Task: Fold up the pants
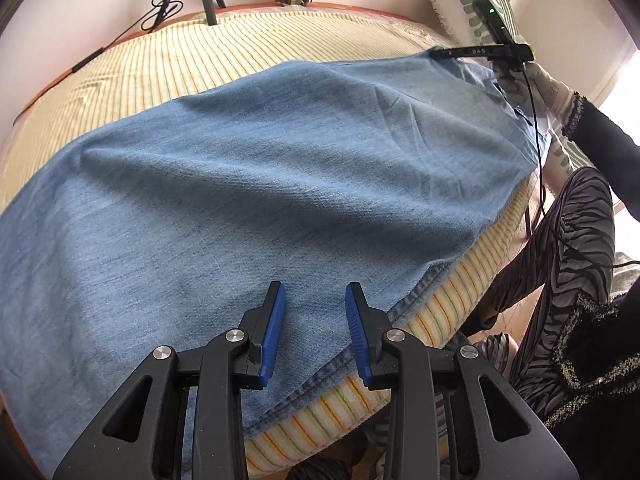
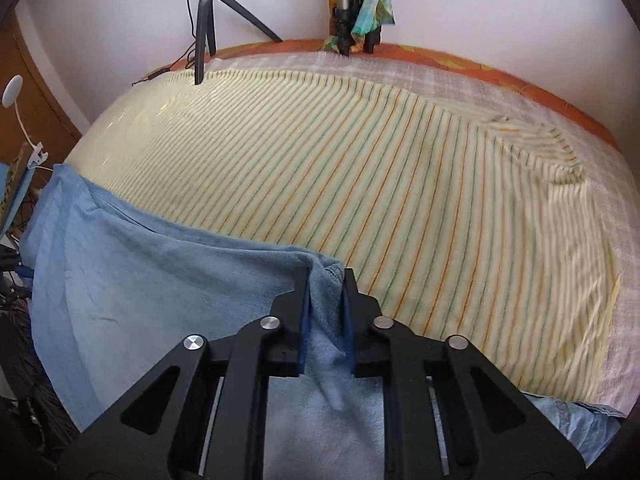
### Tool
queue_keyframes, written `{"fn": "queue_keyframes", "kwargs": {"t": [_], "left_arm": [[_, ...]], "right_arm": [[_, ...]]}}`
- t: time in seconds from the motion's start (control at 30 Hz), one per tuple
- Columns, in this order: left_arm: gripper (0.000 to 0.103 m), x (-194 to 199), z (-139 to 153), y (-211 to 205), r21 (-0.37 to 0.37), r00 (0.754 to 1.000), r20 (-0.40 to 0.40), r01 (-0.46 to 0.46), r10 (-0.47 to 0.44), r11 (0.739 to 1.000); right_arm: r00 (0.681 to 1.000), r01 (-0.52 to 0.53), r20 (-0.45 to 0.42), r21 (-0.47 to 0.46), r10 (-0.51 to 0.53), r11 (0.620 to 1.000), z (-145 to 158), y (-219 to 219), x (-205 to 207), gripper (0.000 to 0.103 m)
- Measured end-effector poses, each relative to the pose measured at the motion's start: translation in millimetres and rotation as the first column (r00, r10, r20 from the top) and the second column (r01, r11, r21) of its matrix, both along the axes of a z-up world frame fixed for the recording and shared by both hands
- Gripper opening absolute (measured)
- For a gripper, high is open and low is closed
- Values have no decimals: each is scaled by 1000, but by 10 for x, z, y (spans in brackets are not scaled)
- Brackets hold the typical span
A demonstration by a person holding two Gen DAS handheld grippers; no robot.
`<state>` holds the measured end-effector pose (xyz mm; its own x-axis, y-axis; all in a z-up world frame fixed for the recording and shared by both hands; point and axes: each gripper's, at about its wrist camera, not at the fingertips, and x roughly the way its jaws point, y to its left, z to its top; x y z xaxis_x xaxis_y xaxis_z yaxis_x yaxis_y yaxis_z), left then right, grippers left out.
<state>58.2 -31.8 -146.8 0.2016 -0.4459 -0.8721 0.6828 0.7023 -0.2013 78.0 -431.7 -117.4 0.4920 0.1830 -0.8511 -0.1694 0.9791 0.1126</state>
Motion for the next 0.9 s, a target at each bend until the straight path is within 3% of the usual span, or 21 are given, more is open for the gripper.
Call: {"fn": "queue_keyframes", "kwargs": {"t": [0.13,0.17,0.33,0.47,0.53,0.57,0.63,0.77,0.83,0.9], "left_arm": [[29,12,-1,23,-19,1000,-4,6,-6,1000],[29,17,-1,35,-25,1000,-9,3,-4,1000],[29,26,38,104,-29,999,-16,-33,33,999],[29,27,141,360,-46,988,-7,-156,155,987],[31,6,233,579,-80,971,3,-237,238,968],[39,-4,279,701,-98,960,2,-279,281,955],[50,-32,360,1014,-150,921,-28,-387,388,910],[51,-127,450,1577,-229,824,-96,-564,559,793],[51,-207,470,1894,-266,754,-133,-653,644,709],[51,-268,445,2241,-283,661,-185,-744,727,605]], "right_arm": [[993,67,92,41,-71,997,185,-256,-37,7],[994,73,71,58,-77,996,141,-291,22,7],[997,78,5,-60,-78,995,-65,-141,151,8],[994,104,38,-135,-100,985,97,-40,152,22],[991,113,84,-143,-101,983,244,24,106,38],[989,119,106,-135,-106,984,324,65,89,47],[986,109,139,-109,-93,988,473,178,27,50],[985,32,173,-73,-19,997,674,561,-60,50],[982,-12,188,-54,22,998,746,790,-109,50],[978,-64,196,-24,67,998,805,1027,-166,50]]}}
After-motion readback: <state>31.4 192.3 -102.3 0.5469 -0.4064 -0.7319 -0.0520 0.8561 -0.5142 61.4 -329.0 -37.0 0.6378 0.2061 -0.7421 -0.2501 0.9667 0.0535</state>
